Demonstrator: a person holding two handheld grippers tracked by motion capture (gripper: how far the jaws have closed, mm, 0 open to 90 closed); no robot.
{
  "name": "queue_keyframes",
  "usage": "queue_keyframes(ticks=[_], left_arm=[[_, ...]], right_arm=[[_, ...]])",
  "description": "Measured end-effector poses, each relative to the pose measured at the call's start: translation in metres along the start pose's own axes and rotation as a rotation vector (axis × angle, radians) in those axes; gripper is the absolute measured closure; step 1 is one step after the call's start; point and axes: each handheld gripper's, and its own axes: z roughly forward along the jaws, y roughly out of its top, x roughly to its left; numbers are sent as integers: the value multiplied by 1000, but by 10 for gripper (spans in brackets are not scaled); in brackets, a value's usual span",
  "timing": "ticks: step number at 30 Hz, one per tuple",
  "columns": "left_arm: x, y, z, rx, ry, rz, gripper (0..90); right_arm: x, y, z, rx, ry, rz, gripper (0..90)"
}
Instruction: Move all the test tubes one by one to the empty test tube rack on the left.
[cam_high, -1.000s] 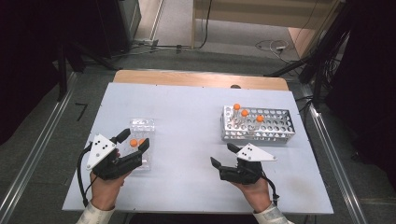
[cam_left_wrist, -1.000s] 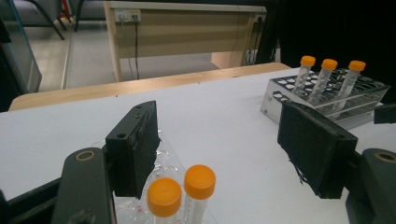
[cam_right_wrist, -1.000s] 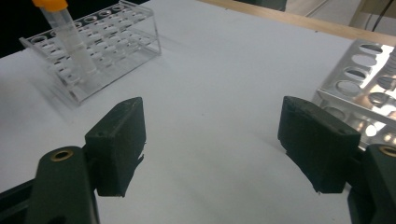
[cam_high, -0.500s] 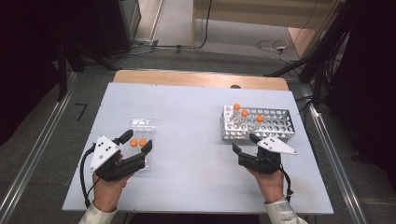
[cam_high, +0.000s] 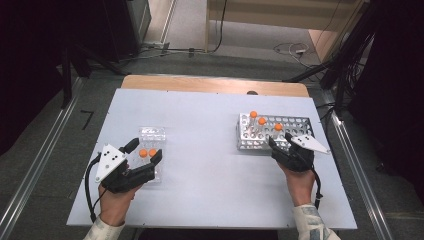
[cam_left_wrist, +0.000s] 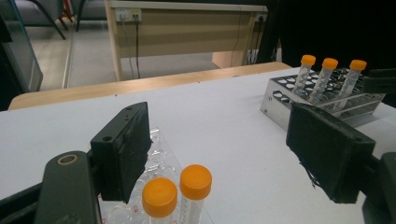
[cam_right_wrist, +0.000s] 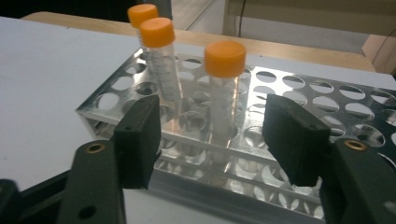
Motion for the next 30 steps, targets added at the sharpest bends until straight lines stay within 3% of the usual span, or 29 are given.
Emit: queue_keyframes(ticks=[5,15,30], left_arm=[[1,-1,1,5,1,-1,220],[-1,-1,2,4,-4,2,220],[-2,-1,1,2,-10,2,221]], right_arm=[[-7,-2,13,10,-7,17,472],[-9,-3,25,1,-6,5,617],[-8,-2,27,0,-6,-6,711]])
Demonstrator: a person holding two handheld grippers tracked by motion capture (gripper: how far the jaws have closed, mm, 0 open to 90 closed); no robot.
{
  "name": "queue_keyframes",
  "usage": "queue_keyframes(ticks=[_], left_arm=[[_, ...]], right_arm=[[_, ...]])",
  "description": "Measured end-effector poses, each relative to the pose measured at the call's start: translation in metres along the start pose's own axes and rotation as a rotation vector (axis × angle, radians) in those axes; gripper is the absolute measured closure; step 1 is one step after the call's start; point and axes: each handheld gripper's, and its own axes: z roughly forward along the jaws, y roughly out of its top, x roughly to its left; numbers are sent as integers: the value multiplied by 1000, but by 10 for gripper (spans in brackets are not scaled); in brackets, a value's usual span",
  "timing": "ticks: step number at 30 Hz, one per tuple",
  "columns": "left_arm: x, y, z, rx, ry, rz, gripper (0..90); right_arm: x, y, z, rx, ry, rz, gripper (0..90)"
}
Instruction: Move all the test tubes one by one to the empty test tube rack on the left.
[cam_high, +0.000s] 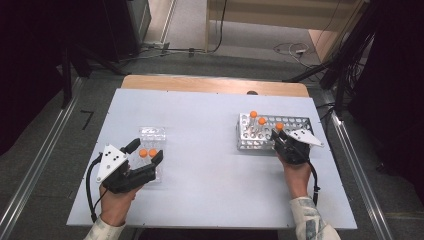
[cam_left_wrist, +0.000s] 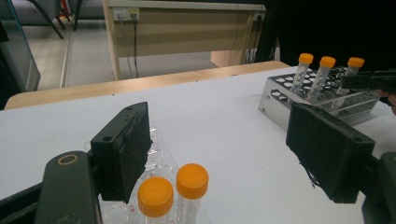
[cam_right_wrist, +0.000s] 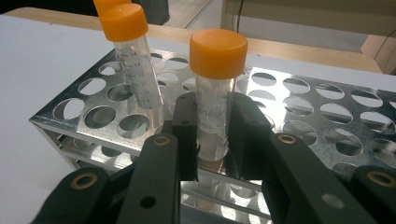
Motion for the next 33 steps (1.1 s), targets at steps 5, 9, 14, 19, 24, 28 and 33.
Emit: queue_keyframes(ticks=[5,9,14,19,24,28,33], left_arm=[[0,0,0,2,1,0,220],[0,-1,1,3,-1,0,220],[0,0,0,3,0,0,220],[0,-1,1,4,-2,2,220],[-1,-1,1,5,-4,4,220],[-1,-1,1,4,-5,4,220],[-1,-1,1,5,-5,4,220]], right_arm=[[-1,2,-2,-7,2,9,713],[-3,6,-5,-24,6,13,714],[-3,11,-12,-47,11,17,717],[-4,16,-18,-74,15,24,718],[-2,23,-27,-107,17,15,718],[-2,27,-33,-125,24,15,719],[0,31,-41,-145,34,12,719]])
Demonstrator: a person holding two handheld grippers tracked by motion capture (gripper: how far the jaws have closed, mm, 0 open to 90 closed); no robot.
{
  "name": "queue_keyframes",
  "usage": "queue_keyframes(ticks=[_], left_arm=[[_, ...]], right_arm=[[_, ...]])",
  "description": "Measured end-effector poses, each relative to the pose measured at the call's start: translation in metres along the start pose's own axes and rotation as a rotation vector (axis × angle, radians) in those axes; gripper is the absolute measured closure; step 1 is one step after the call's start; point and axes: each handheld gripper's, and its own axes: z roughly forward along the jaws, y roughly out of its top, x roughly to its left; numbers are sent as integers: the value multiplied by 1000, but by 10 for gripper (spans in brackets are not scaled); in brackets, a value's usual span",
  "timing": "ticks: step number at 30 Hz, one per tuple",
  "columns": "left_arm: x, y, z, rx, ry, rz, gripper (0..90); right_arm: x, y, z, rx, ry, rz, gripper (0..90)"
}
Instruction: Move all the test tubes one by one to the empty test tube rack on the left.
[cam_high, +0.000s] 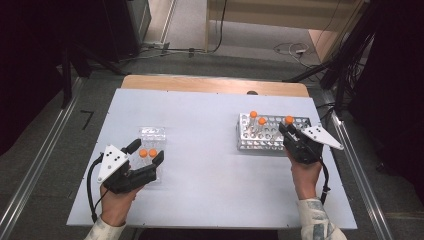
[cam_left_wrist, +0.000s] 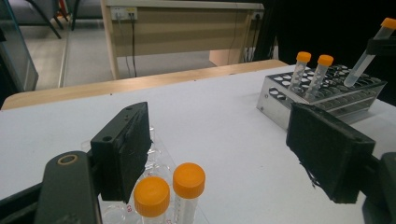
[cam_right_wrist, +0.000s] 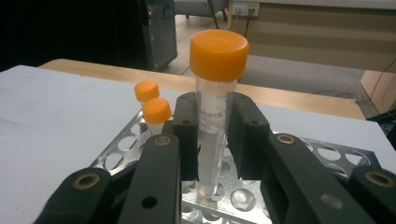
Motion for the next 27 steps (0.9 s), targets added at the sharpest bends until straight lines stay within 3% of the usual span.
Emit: queue_keyframes(ticks=[17,27], left_arm=[[-5,0,1,0,-18,9,220],[-10,1,1,0,-30,15,220]], right_arm=[[7,1,-26,2,54,-10,719],[22,-2,-35,19,114,-26,720]])
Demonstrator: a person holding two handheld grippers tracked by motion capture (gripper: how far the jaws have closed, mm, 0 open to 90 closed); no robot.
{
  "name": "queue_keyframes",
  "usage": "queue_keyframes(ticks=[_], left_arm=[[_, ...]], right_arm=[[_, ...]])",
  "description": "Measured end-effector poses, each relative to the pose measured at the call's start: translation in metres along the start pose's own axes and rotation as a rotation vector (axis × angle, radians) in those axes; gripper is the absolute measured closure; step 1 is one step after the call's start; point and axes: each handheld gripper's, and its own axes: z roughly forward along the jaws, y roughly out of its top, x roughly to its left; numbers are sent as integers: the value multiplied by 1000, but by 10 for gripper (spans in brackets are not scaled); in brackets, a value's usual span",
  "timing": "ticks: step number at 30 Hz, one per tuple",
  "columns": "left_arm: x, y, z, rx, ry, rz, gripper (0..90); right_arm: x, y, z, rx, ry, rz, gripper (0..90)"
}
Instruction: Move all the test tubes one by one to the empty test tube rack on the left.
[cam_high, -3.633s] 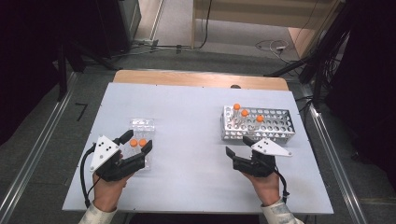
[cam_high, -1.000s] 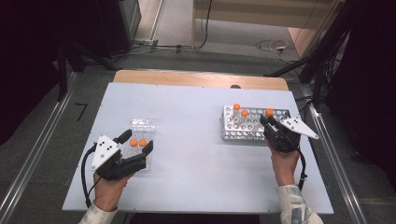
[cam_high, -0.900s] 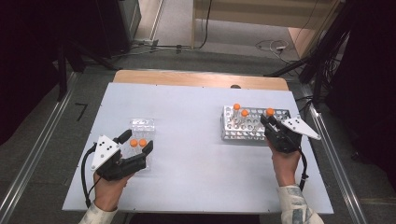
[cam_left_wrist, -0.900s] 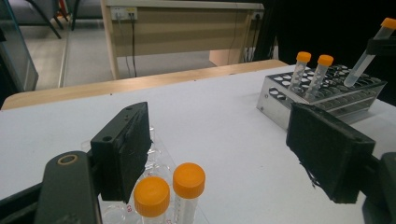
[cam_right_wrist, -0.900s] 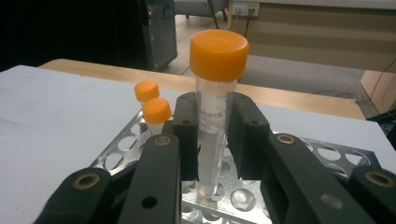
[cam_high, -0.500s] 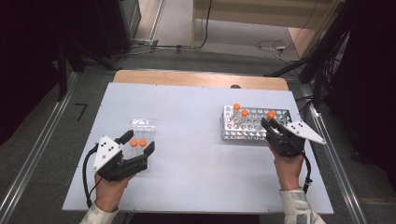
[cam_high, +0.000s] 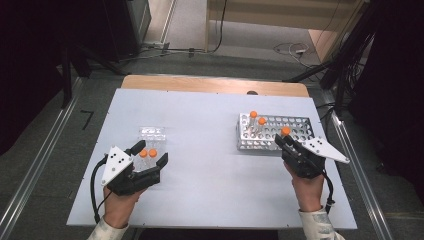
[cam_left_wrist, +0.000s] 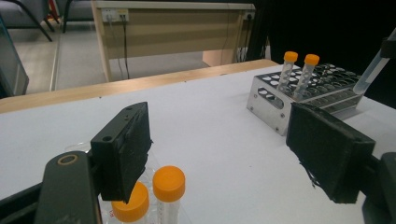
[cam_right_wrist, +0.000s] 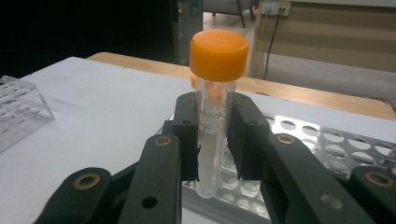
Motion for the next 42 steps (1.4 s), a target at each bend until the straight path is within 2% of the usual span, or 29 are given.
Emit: queue_keyframes(ticks=[13,29,42], left_arm=[[-5,-2,2,8,-16,10,220],[-16,-7,8,27,-51,35,221],[-29,-9,12,30,-96,52,227]], right_arm=[[32,-5,10,36,93,-48,719],[62,-14,20,78,172,-96,720],[89,-19,23,95,248,-123,720]])
